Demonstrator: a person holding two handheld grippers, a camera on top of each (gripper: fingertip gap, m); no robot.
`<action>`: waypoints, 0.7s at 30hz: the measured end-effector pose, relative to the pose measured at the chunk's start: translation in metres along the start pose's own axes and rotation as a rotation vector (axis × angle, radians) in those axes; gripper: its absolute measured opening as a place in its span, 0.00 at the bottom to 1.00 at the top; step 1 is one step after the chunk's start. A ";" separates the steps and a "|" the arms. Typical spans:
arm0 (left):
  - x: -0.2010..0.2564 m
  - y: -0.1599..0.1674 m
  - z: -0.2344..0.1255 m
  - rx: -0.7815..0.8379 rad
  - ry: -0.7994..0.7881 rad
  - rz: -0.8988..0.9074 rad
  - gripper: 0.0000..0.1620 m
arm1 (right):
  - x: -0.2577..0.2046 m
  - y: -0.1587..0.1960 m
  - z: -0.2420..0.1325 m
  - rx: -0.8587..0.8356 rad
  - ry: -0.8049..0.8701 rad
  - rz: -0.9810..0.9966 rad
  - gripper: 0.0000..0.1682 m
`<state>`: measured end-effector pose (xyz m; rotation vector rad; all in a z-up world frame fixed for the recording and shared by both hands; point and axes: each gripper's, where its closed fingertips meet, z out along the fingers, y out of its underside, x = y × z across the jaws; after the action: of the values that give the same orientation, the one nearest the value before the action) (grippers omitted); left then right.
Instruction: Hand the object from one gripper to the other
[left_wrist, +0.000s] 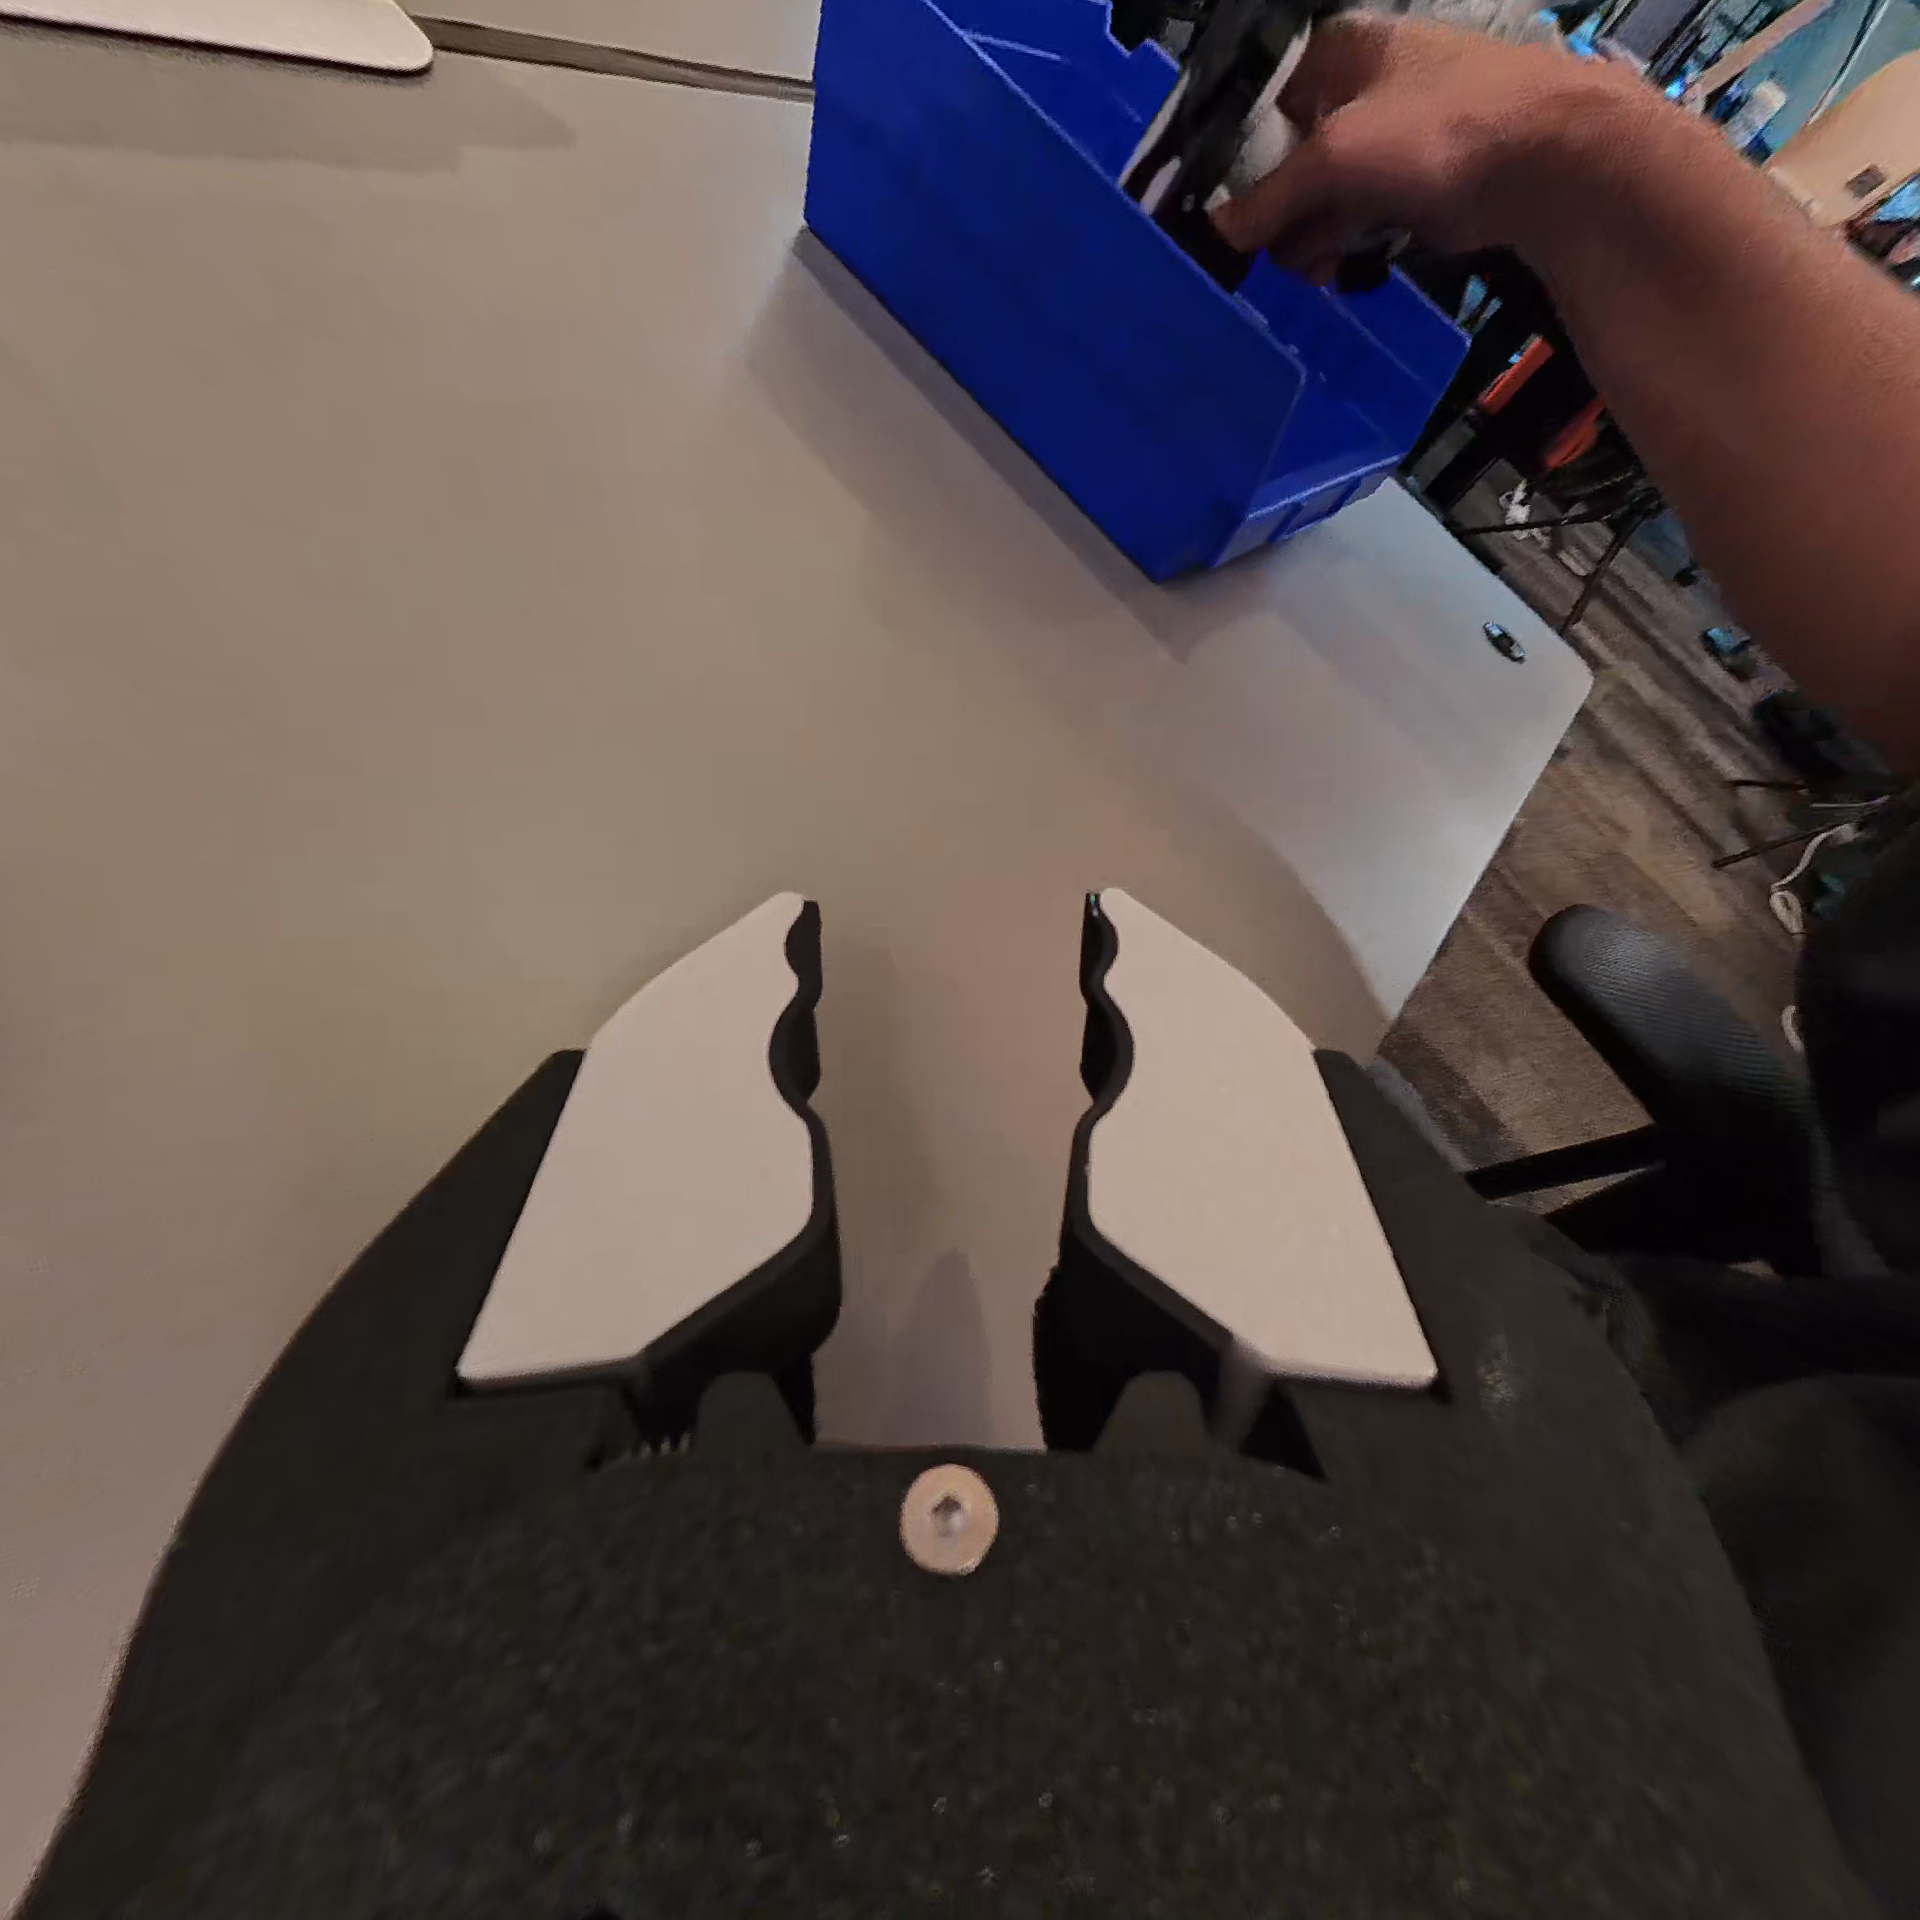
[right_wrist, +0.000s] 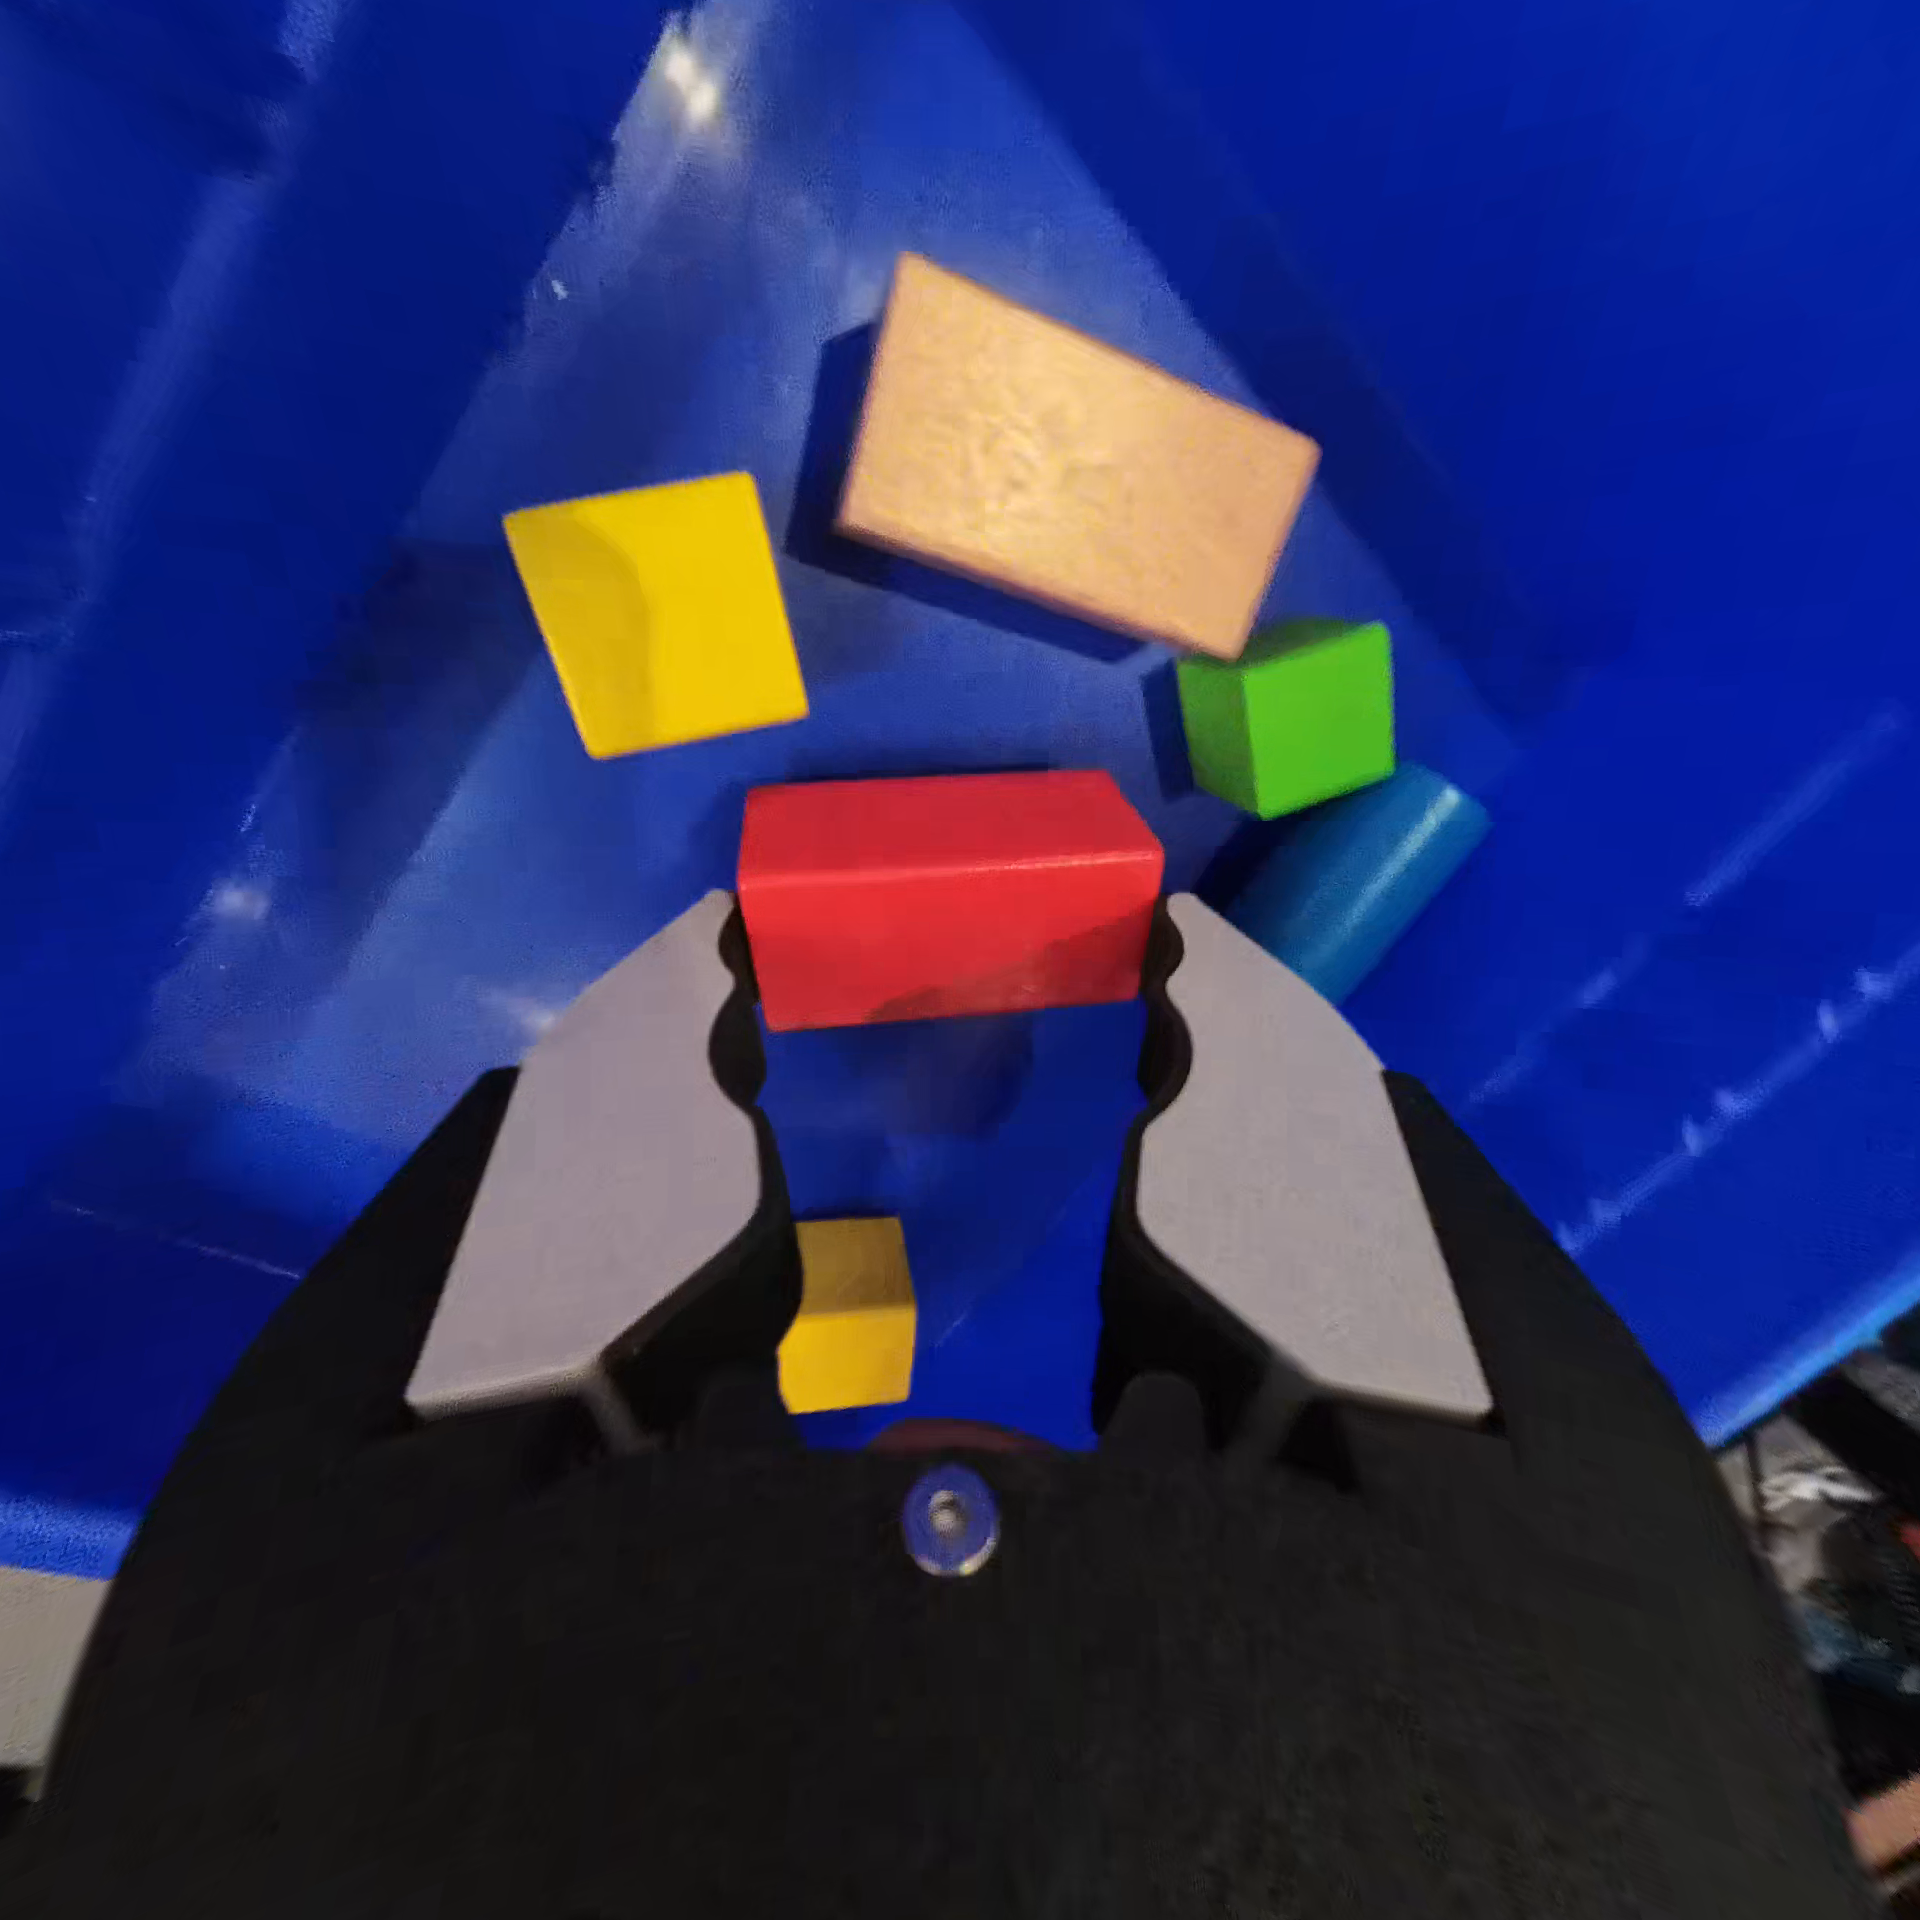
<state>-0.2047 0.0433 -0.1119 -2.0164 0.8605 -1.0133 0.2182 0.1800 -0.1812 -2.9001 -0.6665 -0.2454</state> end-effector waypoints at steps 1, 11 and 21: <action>-0.002 0.000 0.000 -0.001 -0.015 0.008 0.29 | -0.002 -0.002 0.004 -0.025 -0.012 -0.025 0.42; -0.007 0.002 -0.001 -0.018 -0.035 0.007 0.29 | -0.008 -0.015 -0.021 0.069 0.060 0.036 0.54; -0.011 -0.001 -0.007 -0.066 -0.086 0.080 0.28 | -0.214 0.033 -0.181 1.052 -0.327 0.206 0.44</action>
<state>-0.2153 0.0507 -0.1125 -2.0479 0.9312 -0.8582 0.0209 0.0270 -0.0495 -1.9540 -0.3523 0.4773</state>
